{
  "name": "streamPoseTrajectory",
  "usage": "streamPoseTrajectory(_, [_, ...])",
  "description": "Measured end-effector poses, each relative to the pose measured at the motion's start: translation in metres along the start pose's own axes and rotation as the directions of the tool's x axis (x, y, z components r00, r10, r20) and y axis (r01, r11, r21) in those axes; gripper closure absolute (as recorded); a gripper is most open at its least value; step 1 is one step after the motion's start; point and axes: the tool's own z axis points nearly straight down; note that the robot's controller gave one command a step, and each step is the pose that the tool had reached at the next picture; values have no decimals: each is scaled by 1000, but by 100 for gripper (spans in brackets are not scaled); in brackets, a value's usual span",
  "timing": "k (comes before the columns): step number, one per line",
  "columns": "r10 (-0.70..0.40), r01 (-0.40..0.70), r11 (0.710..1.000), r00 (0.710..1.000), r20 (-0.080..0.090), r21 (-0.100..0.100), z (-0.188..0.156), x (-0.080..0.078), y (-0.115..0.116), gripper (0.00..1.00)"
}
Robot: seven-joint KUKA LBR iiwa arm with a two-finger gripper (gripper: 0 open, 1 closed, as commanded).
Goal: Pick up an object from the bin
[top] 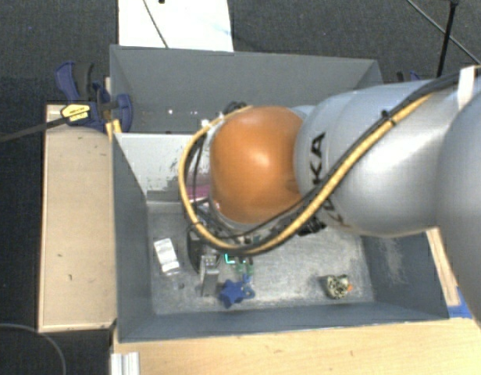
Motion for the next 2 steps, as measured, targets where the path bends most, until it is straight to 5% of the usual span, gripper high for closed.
streamPoseTrajectory(1, [-191, 191, 982, 981, 11, 0, 102, -48, -51, 0])
streamPoseTrajectory(2, [-189, 189, 982, 982, 6, -1, 101, -46, -49, 100])
